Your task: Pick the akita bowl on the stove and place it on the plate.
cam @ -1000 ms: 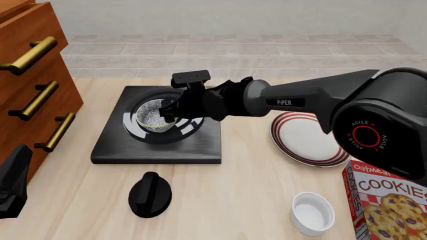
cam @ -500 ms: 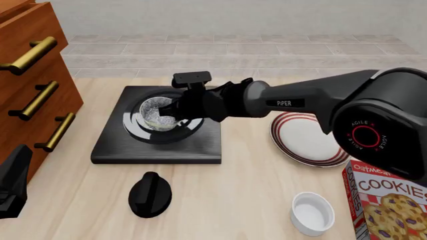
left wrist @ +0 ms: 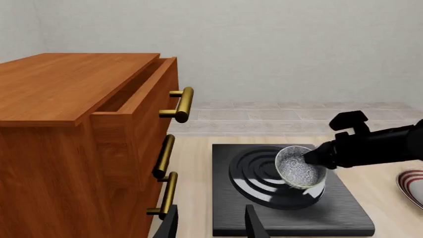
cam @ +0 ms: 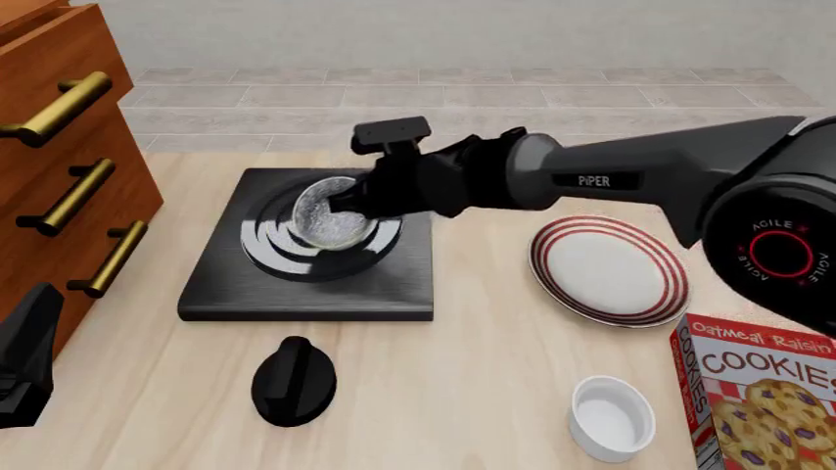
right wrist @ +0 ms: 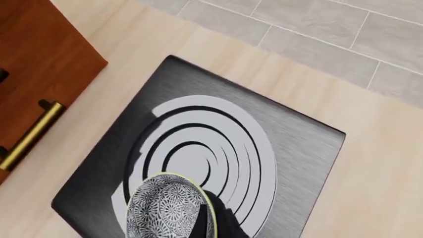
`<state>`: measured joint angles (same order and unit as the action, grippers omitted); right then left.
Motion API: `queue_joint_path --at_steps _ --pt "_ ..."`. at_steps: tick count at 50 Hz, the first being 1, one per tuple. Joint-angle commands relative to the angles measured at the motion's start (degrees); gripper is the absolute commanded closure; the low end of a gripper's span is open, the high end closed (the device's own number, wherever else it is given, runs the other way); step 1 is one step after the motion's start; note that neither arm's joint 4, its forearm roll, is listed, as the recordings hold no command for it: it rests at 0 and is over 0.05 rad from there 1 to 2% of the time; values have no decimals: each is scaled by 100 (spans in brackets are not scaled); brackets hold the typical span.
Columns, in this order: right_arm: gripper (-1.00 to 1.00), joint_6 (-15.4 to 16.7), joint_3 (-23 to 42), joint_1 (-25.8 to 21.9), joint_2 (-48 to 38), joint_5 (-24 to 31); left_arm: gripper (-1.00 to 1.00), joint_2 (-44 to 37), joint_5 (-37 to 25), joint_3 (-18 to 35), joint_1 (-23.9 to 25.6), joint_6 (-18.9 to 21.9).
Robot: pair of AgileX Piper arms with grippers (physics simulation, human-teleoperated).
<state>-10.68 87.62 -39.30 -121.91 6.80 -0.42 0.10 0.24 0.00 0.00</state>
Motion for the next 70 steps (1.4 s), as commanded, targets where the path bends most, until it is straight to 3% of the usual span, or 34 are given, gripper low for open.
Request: queue_joint_path --at_steps 1,21,45,70 --pt "100 95 -214 82 379 79 -100 0 0 0 0 0" --pt "100 121 -919 296 1054 -192 -100 0 0 0 0 0" --pt "100 -192 -2153 656 1762 -907 -100 0 0 0 0 0" --pt "100 -212 -2590 1161 1996 -1216 -100 0 0 0 0 0"
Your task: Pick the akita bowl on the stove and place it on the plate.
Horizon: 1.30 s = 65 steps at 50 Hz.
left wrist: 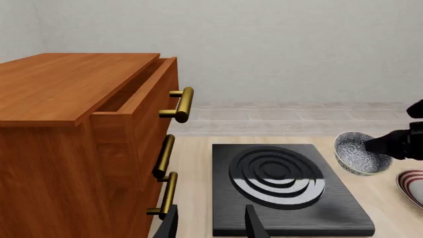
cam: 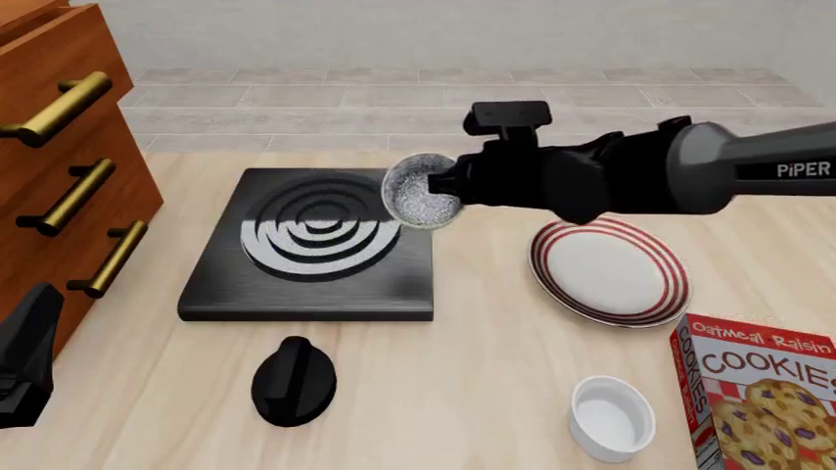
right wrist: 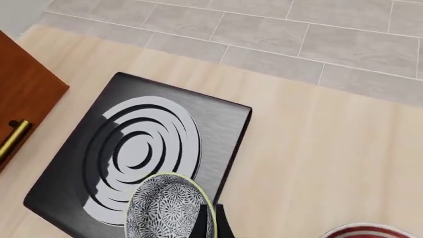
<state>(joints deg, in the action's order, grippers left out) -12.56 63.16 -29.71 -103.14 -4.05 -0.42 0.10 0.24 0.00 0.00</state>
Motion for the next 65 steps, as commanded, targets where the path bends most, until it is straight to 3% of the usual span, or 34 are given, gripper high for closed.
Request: queue_joint_path --at_steps 1,65 --pt "100 -14 -134 227 129 -122 -100 0 0 0 0 0" --pt "100 -22 -1124 1668 749 -653 -100 0 0 0 0 0"
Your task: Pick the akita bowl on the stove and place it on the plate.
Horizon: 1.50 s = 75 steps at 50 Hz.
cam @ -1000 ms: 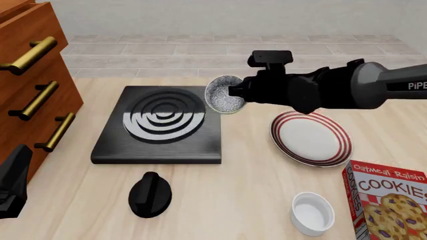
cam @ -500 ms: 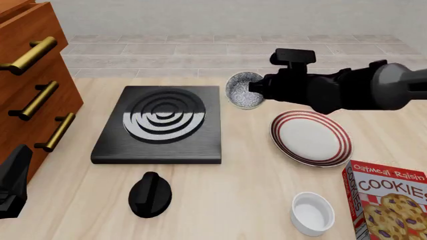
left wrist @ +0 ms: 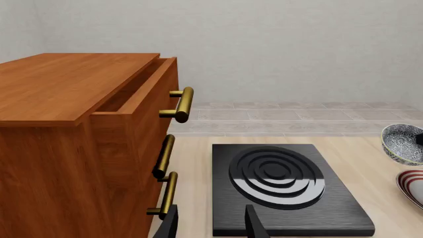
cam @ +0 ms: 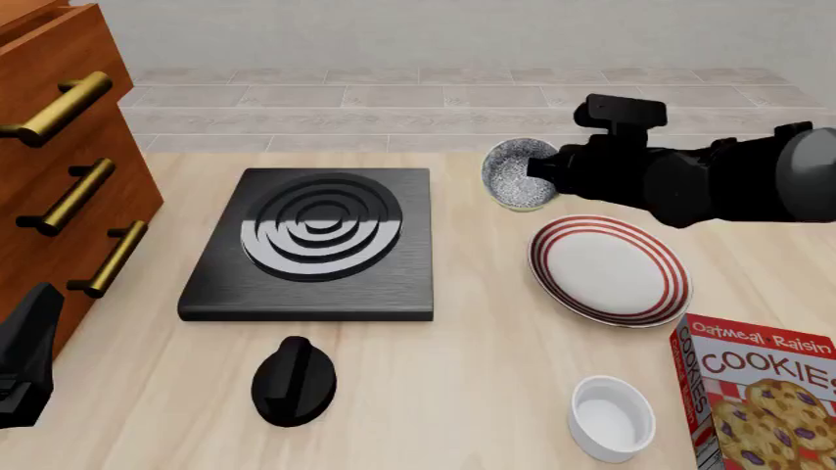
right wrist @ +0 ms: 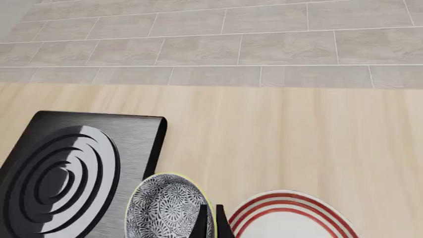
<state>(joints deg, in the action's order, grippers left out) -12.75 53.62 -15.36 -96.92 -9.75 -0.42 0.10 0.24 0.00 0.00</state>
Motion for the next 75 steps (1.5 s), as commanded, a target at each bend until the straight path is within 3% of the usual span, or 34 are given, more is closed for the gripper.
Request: queue_joint_path --at_steps 1,36,75 --pt "100 -13 -190 239 135 -91 -100 0 0 0 0 0" --pt "100 -149 -1069 831 218 -823 -100 0 0 0 0 0" --pt "100 -142 -1367 1351 -458 -1538 -100 0 0 0 0 0"
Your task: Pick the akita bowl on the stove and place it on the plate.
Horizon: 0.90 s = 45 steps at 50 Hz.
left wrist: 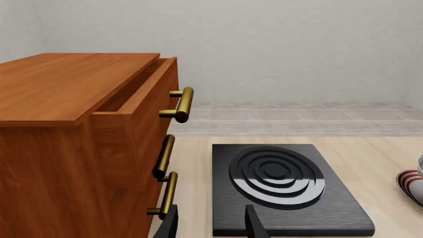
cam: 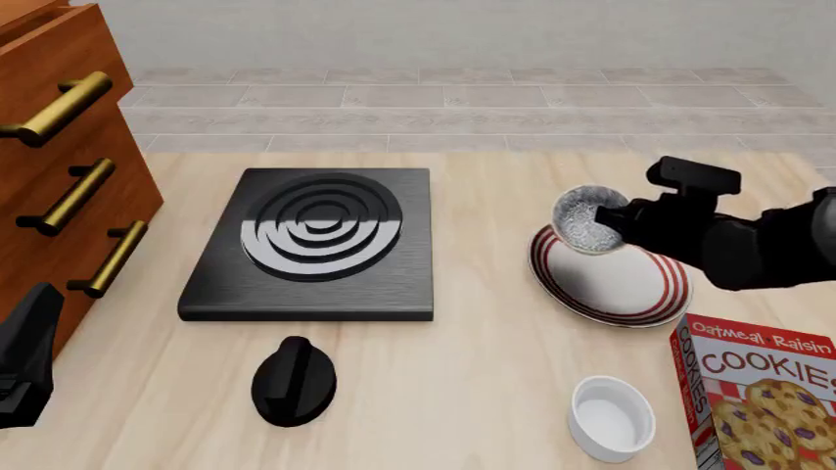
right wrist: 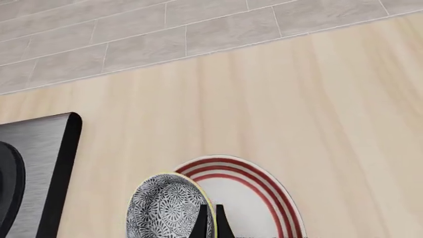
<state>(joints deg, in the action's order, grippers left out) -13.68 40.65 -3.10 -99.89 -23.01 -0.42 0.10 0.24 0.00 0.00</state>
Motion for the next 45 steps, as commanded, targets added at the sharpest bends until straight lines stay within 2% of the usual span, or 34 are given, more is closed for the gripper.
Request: queue_joint_path --at_steps 1,23,45 --pt "100 -54 -69 137 -165 -205 -100 0 0 0 0 0" --pt "100 -128 -284 229 -529 -610 -100 0 0 0 0 0" --pt "100 -104 -303 349 -789 -739 -100 0 0 0 0 0"
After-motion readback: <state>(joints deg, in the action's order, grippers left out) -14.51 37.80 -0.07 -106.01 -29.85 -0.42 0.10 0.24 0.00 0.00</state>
